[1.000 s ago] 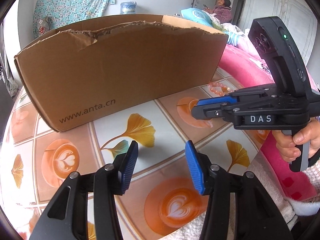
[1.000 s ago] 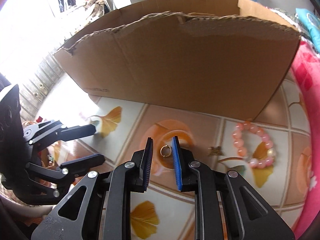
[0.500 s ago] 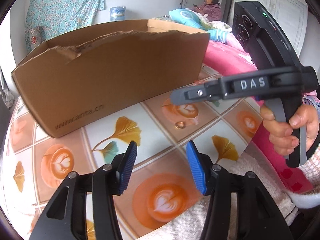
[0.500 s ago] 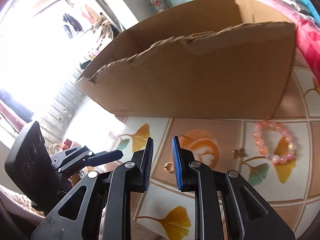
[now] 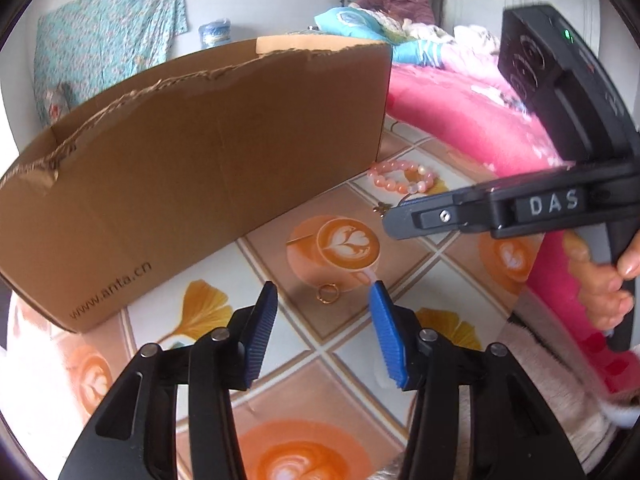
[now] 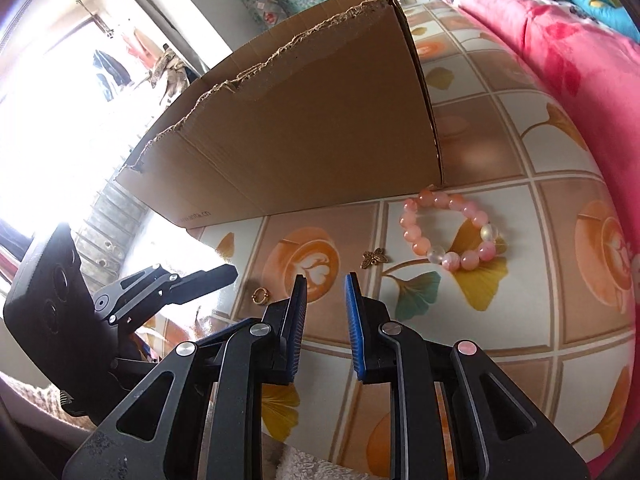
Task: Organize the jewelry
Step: 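Lower the left tool onto the gold ring and close on it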
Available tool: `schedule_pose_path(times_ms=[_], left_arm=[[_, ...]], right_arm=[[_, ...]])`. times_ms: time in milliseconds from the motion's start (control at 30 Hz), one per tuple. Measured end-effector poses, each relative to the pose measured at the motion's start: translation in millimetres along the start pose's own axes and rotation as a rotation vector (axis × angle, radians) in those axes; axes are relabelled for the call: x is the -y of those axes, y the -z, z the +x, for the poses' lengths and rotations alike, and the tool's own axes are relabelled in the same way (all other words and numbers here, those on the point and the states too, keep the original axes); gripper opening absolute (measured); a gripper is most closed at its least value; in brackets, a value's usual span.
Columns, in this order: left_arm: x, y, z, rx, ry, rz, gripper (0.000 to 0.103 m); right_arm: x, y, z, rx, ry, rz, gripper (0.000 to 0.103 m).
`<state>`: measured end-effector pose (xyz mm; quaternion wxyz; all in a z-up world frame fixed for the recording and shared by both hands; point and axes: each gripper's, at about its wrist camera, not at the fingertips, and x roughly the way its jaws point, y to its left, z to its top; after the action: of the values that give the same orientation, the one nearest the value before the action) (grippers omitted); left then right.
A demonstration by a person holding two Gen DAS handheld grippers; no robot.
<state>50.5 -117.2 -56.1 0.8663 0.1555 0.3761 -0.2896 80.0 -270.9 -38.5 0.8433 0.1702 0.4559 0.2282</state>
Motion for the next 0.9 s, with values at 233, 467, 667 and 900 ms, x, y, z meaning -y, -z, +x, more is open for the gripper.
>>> schedule_pose_path(times_ms=[233,467,667,900], left_arm=[[0,-7,4,-0.038,0.035,-0.031,0.031],[4,-8,6,-0.039,0.068,-0.069,0.029],[5,-11,11,-0.032,0.073,-0.072,0.026],[3,-12,14,-0.007,0.088,-0.067,0.024]], right_arm=[[5,-4,4,0.000,-0.024,-0.004,0.020],[5,-7,8,-0.002,-0.041,0.001,0.020],[6,-5,5,0.009,-0.040,0.008,0.020],[14,-2,2,0.011,-0.042,0.019,0.020]])
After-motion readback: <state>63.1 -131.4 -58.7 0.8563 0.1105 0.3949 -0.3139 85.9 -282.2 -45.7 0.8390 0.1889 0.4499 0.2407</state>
